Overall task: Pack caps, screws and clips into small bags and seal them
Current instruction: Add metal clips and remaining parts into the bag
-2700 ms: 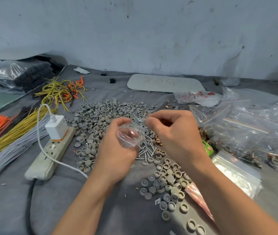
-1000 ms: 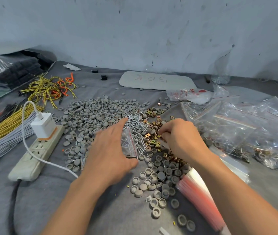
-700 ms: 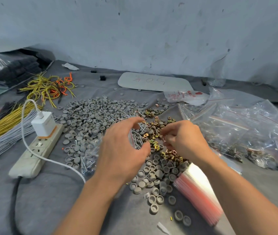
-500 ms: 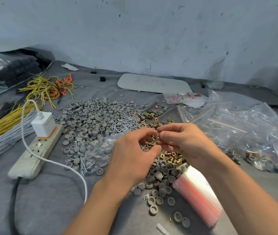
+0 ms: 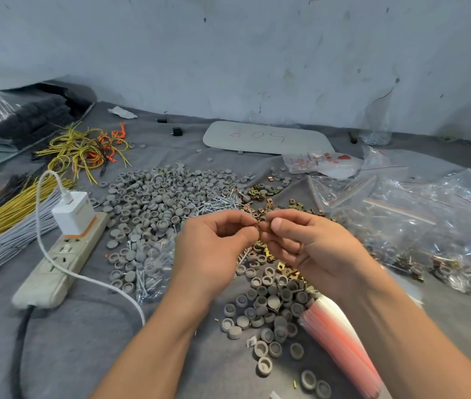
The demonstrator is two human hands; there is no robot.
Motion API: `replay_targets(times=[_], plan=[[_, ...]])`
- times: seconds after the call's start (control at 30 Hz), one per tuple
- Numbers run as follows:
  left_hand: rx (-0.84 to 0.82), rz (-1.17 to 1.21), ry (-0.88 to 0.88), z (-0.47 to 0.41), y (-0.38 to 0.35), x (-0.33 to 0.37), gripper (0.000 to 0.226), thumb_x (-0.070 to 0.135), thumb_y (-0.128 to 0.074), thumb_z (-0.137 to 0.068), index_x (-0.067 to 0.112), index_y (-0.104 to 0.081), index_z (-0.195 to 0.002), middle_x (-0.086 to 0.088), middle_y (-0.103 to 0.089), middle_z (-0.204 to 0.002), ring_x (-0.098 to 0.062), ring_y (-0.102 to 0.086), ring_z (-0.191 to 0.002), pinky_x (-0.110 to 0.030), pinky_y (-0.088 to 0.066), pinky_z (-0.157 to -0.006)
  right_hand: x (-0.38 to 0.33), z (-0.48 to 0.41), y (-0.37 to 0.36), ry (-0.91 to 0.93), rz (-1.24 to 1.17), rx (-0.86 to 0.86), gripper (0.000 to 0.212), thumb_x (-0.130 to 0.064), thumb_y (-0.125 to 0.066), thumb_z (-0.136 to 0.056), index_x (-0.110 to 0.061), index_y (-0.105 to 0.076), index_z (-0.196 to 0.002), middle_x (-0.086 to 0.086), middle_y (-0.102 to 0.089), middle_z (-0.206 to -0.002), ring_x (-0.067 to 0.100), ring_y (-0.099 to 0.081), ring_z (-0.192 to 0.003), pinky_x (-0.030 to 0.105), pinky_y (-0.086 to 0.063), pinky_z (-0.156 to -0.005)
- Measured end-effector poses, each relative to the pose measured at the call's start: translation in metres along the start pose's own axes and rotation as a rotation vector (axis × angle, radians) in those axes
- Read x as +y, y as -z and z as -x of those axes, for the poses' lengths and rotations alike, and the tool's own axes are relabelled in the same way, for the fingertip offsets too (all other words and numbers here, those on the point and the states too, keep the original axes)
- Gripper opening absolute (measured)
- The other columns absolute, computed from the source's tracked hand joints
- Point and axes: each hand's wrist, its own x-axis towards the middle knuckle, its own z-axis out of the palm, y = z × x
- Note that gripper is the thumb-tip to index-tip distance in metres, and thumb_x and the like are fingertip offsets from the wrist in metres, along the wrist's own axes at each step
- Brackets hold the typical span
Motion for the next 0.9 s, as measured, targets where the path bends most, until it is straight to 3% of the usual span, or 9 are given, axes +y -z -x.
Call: replay_targets(times=[0.2,0.3,0.37,0.47,0.57,0.63,0.73,0.8,0.9], plan=[[0.050,0.138,0.080,-0.001,0.005,0.004,0.017,-0.002,-0.076,-0.086,0.014,-0.076,-0.085,-0.004,-0.077,-0.073,-0.010,-0.070,-0.064,-0.018,-0.054,-0.058,0.006,-0.006,-0.010,-0.107,-0.307,0.045,0.021,0.012,-0.044,-0.100,0.005,-0.063,-0.101,0.022,-0.074,-0.082,0.023,-0.072,-0.063,0.025,-0.058,-0.052],[0.140,-0.021,0.017,0.000,0.007,0.002,0.014,0.010,-0.078,-0.087,0.022,-0.077,-0.080,0.001,-0.078,-0.073,-0.012,-0.074,-0.066,-0.025,-0.056,-0.063,0.013,-0.004,-0.018,-0.152,-0.420,-0.047,0.030,0.019,-0.039,-0.096,0.006,-0.062,-0.109,0.025,-0.074,-0.088,0.028,-0.074,-0.070,0.031,-0.062,-0.060],[0.247,-0.227,-0.083,0.000,0.008,0.001,0.017,0.018,-0.082,-0.085,0.031,-0.076,-0.074,0.013,-0.075,-0.068,-0.003,-0.072,-0.064,-0.016,-0.053,-0.061,0.017,-0.004,-0.021,-0.168,-0.419,-0.076,0.031,0.021,-0.039,-0.095,0.007,-0.063,-0.109,0.025,-0.073,-0.091,0.028,-0.074,-0.072,0.032,-0.064,-0.062],[0.245,-0.298,-0.176,0.004,0.009,0.003,0.022,0.019,-0.085,-0.080,0.038,-0.077,-0.074,0.022,-0.072,-0.066,0.004,-0.068,-0.061,-0.008,-0.047,-0.056,0.021,-0.003,-0.024,-0.188,-0.372,-0.136,0.027,0.018,-0.045,-0.095,0.009,-0.061,-0.115,0.022,-0.070,-0.088,0.024,-0.065,-0.074,0.031,-0.064,-0.064],[0.153,-0.352,-0.202,0.006,0.012,0.005,0.029,0.026,-0.085,-0.079,0.054,-0.076,-0.081,0.026,-0.073,-0.072,-0.001,-0.070,-0.067,-0.018,-0.054,-0.060,0.024,-0.003,-0.024,-0.140,-0.228,-0.141,0.036,0.003,-0.064,-0.088,0.009,-0.063,-0.123,0.011,-0.068,-0.077,0.013,-0.061,-0.059,0.024,-0.060,-0.059],[0.106,-0.318,-0.182,0.003,0.014,0.005,0.026,0.026,-0.085,-0.080,0.051,-0.077,-0.081,0.021,-0.075,-0.075,-0.007,-0.071,-0.068,-0.027,-0.057,-0.064,0.024,-0.004,-0.024,-0.108,-0.128,-0.119,0.038,-0.008,-0.071,-0.077,0.005,-0.067,-0.113,0.008,-0.067,-0.075,0.010,-0.056,-0.056,0.018,-0.049,-0.049],[0.059,-0.262,-0.135,0.003,0.020,0.007,0.026,0.020,-0.082,-0.084,0.046,-0.080,-0.085,0.017,-0.077,-0.080,-0.005,-0.073,-0.076,-0.034,-0.059,-0.076,0.027,-0.007,-0.022,-0.099,-0.054,-0.112,0.013,-0.011,-0.071,-0.086,-0.005,-0.068,-0.097,0.007,-0.060,-0.072,0.008,-0.044,-0.052,0.018,-0.033,-0.046],[0.079,-0.359,-0.160,0.004,0.030,0.008,0.028,0.022,-0.081,-0.084,0.048,-0.080,-0.093,0.025,-0.076,-0.092,0.004,-0.070,-0.091,-0.028,-0.056,-0.089,0.029,-0.009,-0.021,-0.096,0.024,-0.070,0.005,-0.012,-0.069,-0.095,-0.009,-0.069,-0.090,0.007,-0.062,-0.072,0.009,-0.041,-0.050,0.019,-0.031,-0.045],[0.033,-0.527,-0.205,0.010,0.052,0.015,0.050,0.026,-0.074,-0.070,0.049,-0.074,-0.115,0.035,-0.067,-0.119,0.017,-0.055,-0.117,-0.007,-0.039,-0.100,0.032,-0.013,-0.021,-0.020,0.215,0.025,0.011,-0.012,-0.069,-0.097,-0.011,-0.073,-0.087,0.006,-0.069,-0.073,0.009,-0.040,-0.047,0.018,-0.030,-0.042]])
